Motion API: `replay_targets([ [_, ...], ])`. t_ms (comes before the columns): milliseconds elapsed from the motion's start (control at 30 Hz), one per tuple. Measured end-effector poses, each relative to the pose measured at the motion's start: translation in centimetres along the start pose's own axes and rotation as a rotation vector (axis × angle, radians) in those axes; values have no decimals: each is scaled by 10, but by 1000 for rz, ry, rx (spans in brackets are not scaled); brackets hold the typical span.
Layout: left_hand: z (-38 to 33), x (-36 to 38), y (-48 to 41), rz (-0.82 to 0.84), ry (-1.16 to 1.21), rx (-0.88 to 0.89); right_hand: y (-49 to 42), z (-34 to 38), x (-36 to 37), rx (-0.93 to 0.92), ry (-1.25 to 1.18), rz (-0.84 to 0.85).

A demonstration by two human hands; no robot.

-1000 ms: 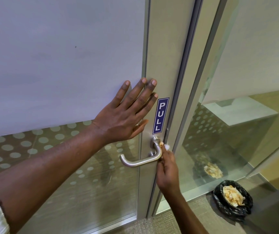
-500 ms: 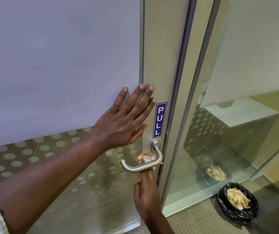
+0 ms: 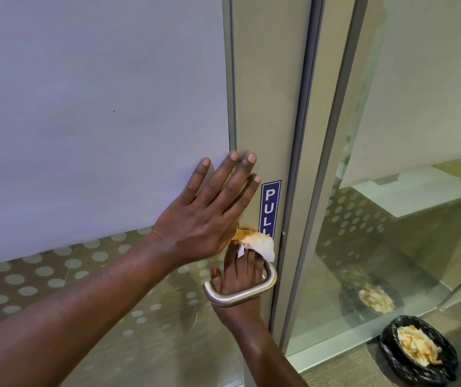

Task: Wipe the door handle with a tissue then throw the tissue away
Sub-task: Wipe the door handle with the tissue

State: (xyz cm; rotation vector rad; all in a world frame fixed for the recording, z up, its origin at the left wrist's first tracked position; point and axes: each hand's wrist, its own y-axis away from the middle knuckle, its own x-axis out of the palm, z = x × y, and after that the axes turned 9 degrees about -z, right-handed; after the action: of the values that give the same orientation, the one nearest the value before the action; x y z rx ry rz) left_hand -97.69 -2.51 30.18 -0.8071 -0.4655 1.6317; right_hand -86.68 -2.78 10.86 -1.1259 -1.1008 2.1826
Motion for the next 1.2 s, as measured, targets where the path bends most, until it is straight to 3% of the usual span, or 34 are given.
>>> replay_targets([
  [167, 0, 1, 0, 0, 5, -5, 13, -3, -1, -34, -77, -22],
  [367, 0, 1, 1, 21, 1, -6, 90, -23, -16, 98, -144, 335],
  [433, 0, 0, 1, 21, 9, -11, 98, -25, -23, 200, -165, 355],
  [567, -1, 0, 0, 4, 3, -16, 78, -28, -45, 379, -378, 248],
  [800, 0, 0, 0, -6, 5, -14, 0, -41, -76, 654, -641, -108],
  [867, 0, 0, 0, -2, 8, -9, -20, -39, -87, 585, -652, -108],
  [1033, -1, 1, 0, 6, 9, -11, -58, -45, -93, 144, -500, 92],
  [1133, -1, 1, 0, 10, 13, -9, -58, -54, -93, 71, -422, 153],
  [1200, -1, 1, 0, 8, 11, -15, -55, -54, -96, 124, -419, 129],
])
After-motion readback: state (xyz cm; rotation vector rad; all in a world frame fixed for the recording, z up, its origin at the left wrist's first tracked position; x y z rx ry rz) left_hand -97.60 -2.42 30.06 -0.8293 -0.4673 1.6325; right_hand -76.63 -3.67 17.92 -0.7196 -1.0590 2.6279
